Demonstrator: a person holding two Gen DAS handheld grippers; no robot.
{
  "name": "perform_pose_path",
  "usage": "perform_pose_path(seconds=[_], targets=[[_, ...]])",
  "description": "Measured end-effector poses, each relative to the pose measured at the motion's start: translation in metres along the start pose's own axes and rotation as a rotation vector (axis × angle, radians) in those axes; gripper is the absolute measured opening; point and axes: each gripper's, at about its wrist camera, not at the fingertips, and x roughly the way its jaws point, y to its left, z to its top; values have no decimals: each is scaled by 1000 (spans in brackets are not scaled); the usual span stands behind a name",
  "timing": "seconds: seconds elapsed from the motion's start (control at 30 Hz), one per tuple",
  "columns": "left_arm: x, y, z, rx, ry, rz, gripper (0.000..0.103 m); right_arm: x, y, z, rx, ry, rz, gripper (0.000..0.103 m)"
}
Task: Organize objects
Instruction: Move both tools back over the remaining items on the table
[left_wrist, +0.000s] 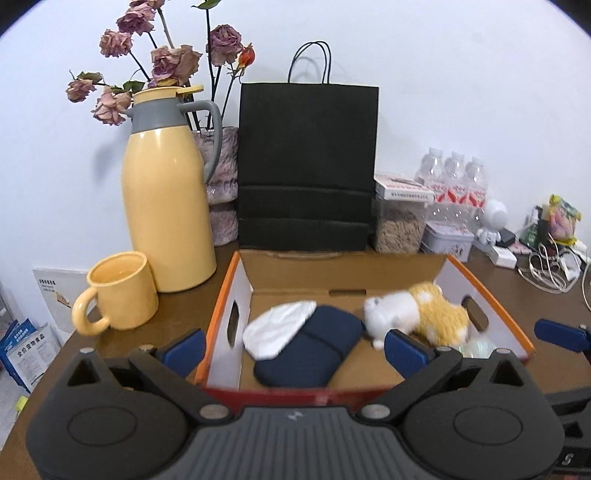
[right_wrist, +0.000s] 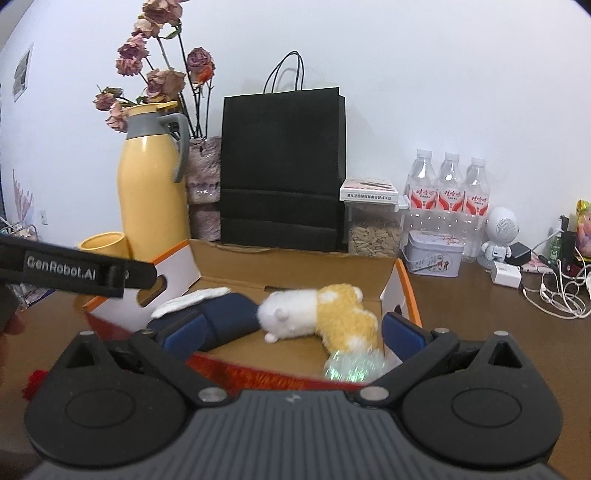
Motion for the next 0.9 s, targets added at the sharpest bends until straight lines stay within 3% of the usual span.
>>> perform_pose_path(seconds=[0.4,0.9], targets=[[-39,19,-47,-4,36,-3,103,-38,18,-35,-10,59,14,103],[-56,29,-102,22,119,-9,103,-54,35,-88,-50,208,41,103]])
